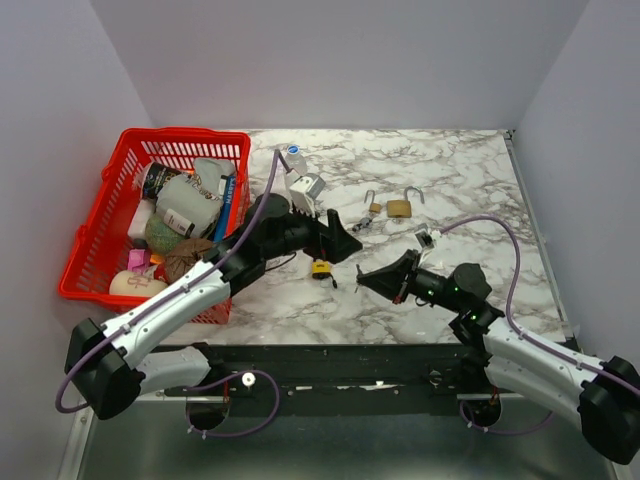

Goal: Unlock with the key

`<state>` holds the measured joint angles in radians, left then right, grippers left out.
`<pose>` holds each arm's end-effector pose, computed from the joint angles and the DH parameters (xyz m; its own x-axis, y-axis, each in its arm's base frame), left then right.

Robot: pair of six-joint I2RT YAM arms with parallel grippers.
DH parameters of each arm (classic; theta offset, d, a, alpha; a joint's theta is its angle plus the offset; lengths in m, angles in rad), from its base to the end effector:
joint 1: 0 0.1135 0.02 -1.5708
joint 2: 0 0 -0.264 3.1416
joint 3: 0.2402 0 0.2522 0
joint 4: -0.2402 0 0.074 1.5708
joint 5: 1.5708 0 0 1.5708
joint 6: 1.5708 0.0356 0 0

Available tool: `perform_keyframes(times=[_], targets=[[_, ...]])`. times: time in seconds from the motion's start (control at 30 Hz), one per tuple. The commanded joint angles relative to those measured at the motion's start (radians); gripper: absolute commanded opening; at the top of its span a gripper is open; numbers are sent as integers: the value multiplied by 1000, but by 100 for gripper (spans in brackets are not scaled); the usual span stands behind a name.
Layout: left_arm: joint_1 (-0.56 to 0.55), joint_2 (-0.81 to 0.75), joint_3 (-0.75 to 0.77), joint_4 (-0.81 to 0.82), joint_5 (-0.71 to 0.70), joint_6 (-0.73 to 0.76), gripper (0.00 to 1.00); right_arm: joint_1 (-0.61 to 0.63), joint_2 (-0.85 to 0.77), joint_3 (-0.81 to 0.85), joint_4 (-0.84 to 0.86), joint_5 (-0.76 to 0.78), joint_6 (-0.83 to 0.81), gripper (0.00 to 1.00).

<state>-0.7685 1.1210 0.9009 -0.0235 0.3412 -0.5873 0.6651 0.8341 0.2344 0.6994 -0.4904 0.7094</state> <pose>0.1799 -0.1905 0.3304 -0.6367 -0.1108 -0.7631 0.6435 0.4690 -0.6049 0.1341 0.1265 0.2308 -0.5354 0.3104 -0.7855 -0.7439 0.2672 0.6126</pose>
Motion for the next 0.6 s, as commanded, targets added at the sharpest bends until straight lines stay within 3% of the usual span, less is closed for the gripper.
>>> perform_keyframes(times=[0.0, 0.17, 0.3, 0.57], targets=[[28, 115, 94, -316, -250, -38, 98, -50, -19, -72, -23, 61, 53, 1], [18, 264, 128, -432, -400, -91, 88, -78, -99, -151, -93, 127, 70, 1], [9, 373, 197, -532, -505, -97, 86, -81, -205, -176, -179, 168, 47, 1], [8, 630, 355, -658, -502, -88, 84, -81, -387, -185, -334, 184, 5, 1]])
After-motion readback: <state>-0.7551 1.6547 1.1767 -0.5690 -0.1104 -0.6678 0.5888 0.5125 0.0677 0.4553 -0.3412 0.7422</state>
